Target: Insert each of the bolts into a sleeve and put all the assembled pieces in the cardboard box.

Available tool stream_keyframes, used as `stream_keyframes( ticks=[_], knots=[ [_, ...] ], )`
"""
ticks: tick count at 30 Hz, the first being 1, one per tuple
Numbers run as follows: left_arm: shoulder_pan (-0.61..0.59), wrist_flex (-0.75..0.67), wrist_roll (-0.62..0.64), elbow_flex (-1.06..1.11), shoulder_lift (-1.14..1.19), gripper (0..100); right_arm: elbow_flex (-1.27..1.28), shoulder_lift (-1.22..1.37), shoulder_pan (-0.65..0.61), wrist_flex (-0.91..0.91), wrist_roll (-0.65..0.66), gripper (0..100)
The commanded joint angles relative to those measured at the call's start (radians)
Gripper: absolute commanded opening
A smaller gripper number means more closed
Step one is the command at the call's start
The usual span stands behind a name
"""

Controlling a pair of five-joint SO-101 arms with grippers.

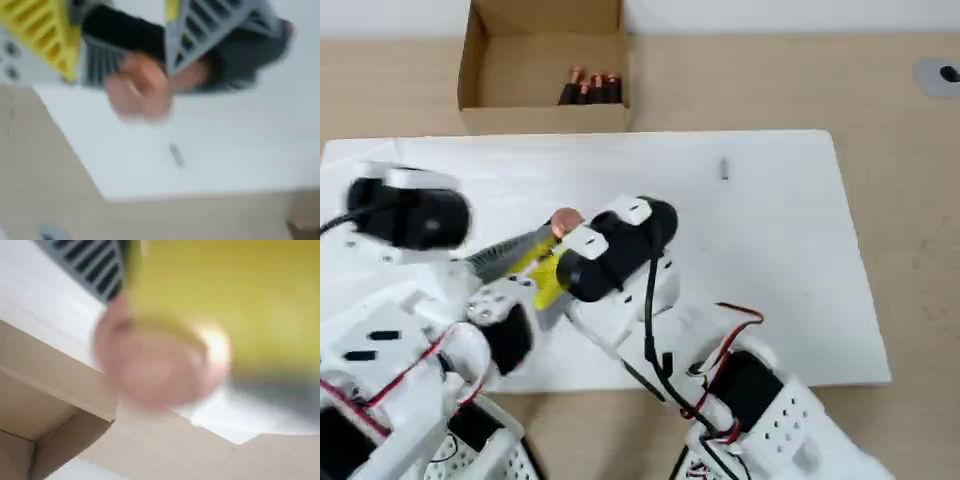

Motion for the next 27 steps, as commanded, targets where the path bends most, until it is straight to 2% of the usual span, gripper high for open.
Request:
stream_keyframes(
  ticks=[1,13,15,19,23,27],
  knots=[
    [-0.058,0.017,0.002,-0.072,0.004,14,-0.015,-0.019,0.01,-0.023,-0.006,1.0],
    [-0.069,0.138,0.005,-0.196,0.002,14,-0.105,-0.008,0.016,0.043,-0.005,0.9],
    [-0.104,0.17,0.003,-0.245,0.002,14,-0.128,0.015,0.03,0.041,0.0,0.9],
    [-0.364,0.215,-0.029,-0.295,0.002,14,-0.268,0.186,0.15,0.041,0.0,0.9],
    [-0.692,0.233,-0.17,-0.262,0.002,14,-0.518,0.478,0.275,0.041,0.0,0.9],
    [-0.944,0.236,-0.293,-0.183,0.002,14,-0.803,0.792,0.338,0.041,0.0,0.9]
  ],
)
